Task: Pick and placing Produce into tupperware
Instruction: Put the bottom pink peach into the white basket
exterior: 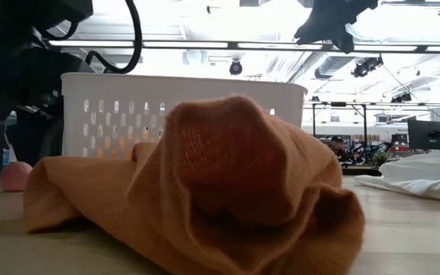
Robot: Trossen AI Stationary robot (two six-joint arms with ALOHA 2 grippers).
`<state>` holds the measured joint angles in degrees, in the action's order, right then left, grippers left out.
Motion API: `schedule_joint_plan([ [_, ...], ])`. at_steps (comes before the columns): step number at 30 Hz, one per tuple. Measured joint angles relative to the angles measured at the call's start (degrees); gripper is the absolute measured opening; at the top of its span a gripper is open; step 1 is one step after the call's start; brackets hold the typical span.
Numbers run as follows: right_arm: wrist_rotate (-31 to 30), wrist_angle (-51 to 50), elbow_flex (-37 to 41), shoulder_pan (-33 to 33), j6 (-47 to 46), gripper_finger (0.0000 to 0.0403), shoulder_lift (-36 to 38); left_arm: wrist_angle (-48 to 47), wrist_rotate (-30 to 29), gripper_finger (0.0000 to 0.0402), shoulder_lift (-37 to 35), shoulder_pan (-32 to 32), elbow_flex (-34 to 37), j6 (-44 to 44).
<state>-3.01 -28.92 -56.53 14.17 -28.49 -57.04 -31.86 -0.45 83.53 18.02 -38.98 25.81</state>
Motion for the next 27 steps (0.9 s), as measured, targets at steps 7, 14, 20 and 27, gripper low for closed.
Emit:
schedule_joint_plan([
  [7, 0.00, 0.01, 0.00, 0.02, -0.13, 0.0062, 0.00, 0.80, 0.02, 0.0214, 0.00, 0.00, 0.22, 0.19],
  [14, 0.00, 0.02, 0.00, 0.01, -0.07, 0.0062, 0.00, 0.79, 0.00, 0.0213, 0.00, 0.00, 0.22, 0.12],
  [20, 0.00, 0.02, 0.00, 0.00, -0.02, 0.0062, 0.00, 0.76, -0.91, 0.0213, 0.00, 0.00, 0.22, 0.06],
  [27, 0.00, 0.02, 0.00, 0.00, 0.02, 0.0062, 0.00, 0.59, -1.73, 0.0213, 0.00, 0.00, 0.22, -0.05],
])
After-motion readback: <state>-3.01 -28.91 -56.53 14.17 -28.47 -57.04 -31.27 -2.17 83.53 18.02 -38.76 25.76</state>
